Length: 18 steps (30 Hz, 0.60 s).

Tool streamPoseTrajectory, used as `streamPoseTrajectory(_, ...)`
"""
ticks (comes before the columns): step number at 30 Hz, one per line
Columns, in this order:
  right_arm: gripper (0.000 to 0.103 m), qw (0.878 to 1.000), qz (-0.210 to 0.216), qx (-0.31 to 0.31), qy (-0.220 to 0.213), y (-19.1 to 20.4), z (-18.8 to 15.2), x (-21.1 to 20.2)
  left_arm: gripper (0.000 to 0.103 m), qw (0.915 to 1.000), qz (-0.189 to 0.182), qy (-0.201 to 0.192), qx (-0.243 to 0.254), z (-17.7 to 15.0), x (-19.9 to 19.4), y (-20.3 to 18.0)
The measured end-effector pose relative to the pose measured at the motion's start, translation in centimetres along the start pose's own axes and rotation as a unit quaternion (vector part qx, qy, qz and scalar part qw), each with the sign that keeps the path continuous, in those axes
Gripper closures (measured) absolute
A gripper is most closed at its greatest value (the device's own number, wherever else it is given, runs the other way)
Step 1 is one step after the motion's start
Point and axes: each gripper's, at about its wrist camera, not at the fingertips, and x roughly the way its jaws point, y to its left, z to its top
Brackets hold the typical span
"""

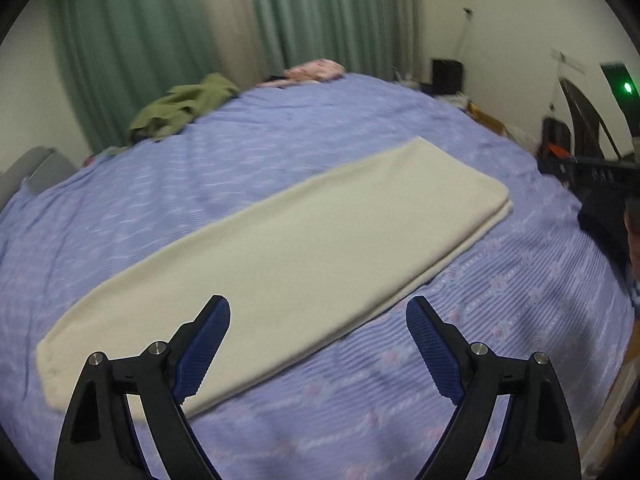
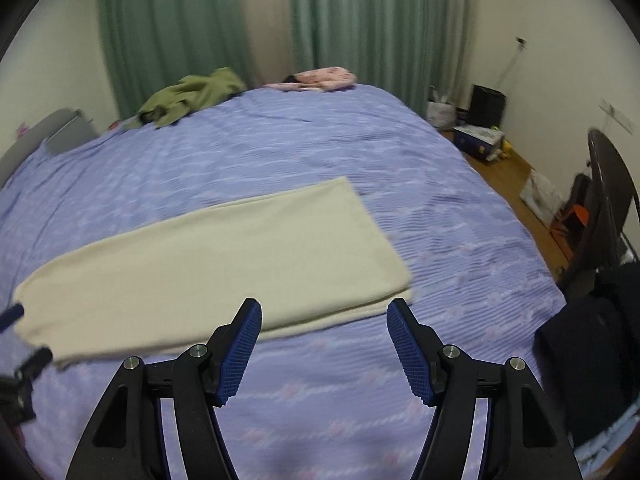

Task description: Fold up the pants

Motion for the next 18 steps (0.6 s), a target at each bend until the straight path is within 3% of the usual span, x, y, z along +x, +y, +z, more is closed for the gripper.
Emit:
streamPoseTrajectory(7, 0.044, 0.998, -0.024, 0.057, 0.021, -4.7, -0.2, 7.9, 0.026, 0.9978, -0.03, 0.036, 0.046, 0.3, 8.6, -3.4)
streamPoseTrajectory(12, 0.049, 0.997, -0.03, 0.064, 0.037, -6.0, -0.9, 11.5, 0.032, 0.9947, -0.046, 0.053, 0.076, -0.3, 11.3, -5.3)
streamPoseTrajectory(16, 0.053, 0.996, -0.036, 0.075, 0.038, -7.0, -0.8, 13.2, 0.046, 0.9924, -0.053, 0.069, 0.087, -0.8, 12.5, -6.0)
streamPoseTrajectory(18, 0.055, 0.996, -0.03, 0.079, 0.041, -7.3, -0.6, 14.0, 0.049, 0.992, -0.058, 0.075, 0.083, -0.8, 13.0, -6.0)
